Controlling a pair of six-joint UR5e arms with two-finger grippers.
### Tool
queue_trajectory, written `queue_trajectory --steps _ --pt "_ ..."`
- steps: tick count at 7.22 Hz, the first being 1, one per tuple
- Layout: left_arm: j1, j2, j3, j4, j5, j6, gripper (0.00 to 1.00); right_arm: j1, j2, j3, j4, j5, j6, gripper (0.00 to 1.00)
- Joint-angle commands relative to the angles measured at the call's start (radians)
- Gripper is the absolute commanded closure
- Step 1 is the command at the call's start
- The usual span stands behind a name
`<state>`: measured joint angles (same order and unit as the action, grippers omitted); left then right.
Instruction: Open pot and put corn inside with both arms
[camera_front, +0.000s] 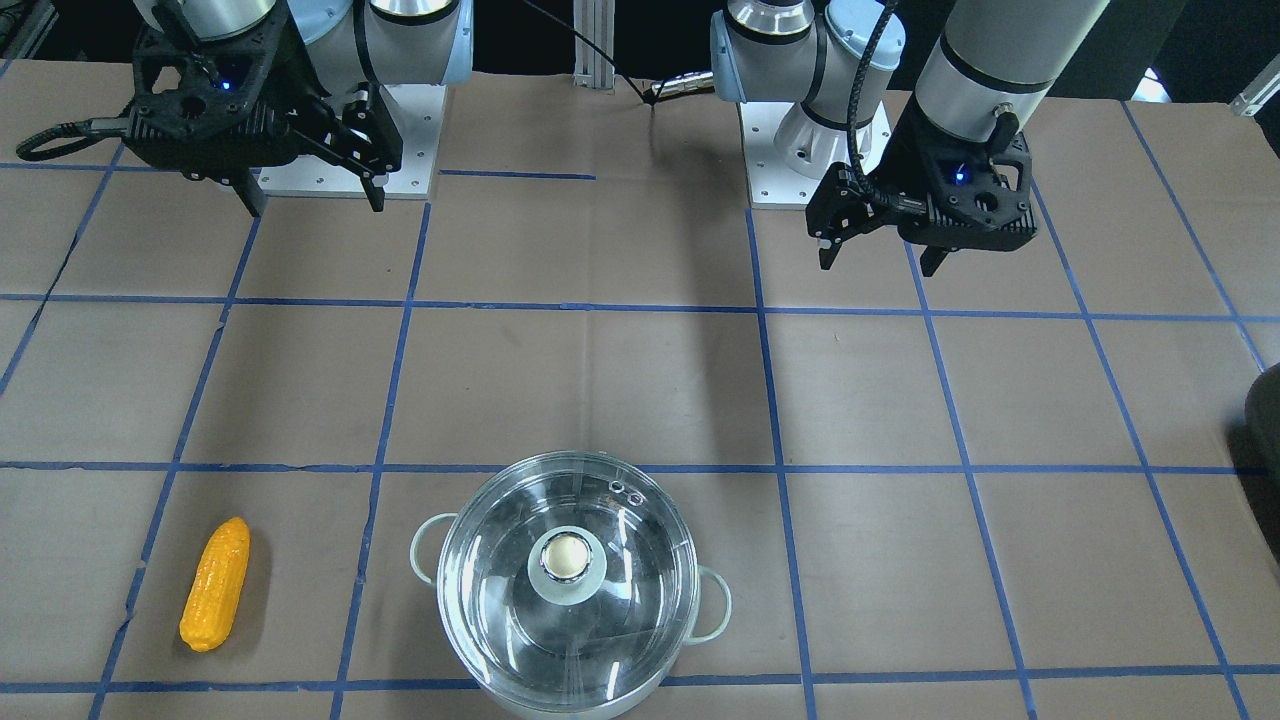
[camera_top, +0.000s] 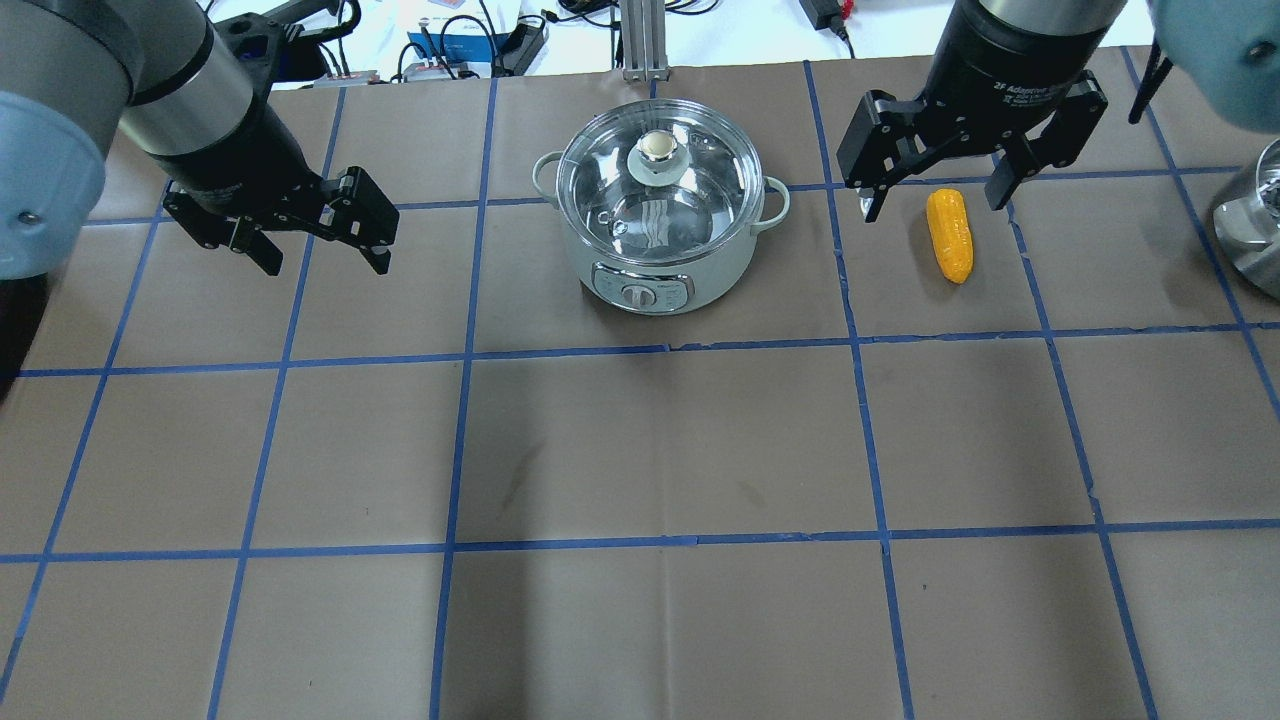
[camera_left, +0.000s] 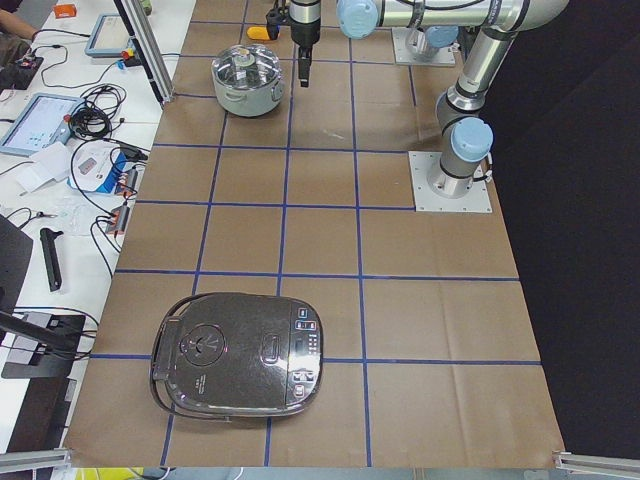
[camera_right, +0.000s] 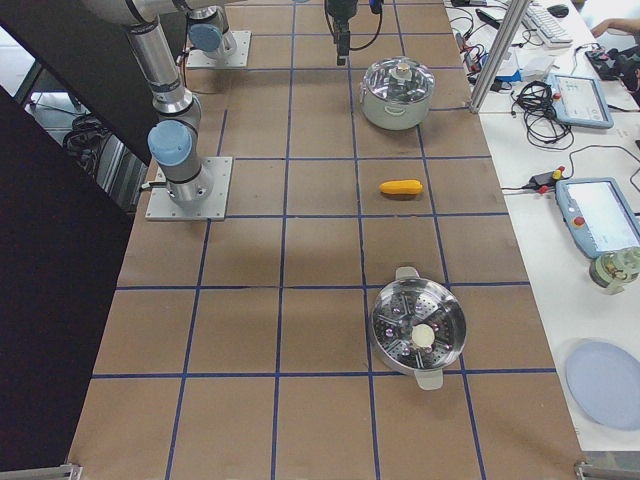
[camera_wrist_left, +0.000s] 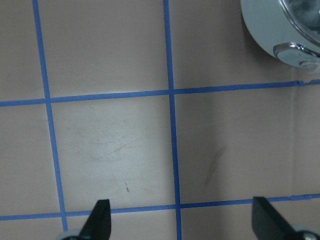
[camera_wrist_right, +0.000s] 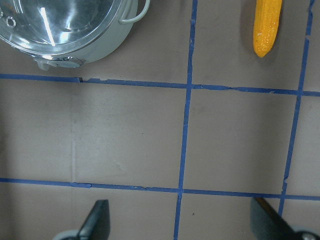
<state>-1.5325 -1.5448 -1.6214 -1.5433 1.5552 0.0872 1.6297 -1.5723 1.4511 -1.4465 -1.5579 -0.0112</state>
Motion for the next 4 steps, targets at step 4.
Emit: queue_trajectory --steps 4 --pt "-0.003 -0.002 0.0 -0.001 0.003 0.0 0.0 -0.031 0.0 0.0 0.005 0.002 -0.004 0.0"
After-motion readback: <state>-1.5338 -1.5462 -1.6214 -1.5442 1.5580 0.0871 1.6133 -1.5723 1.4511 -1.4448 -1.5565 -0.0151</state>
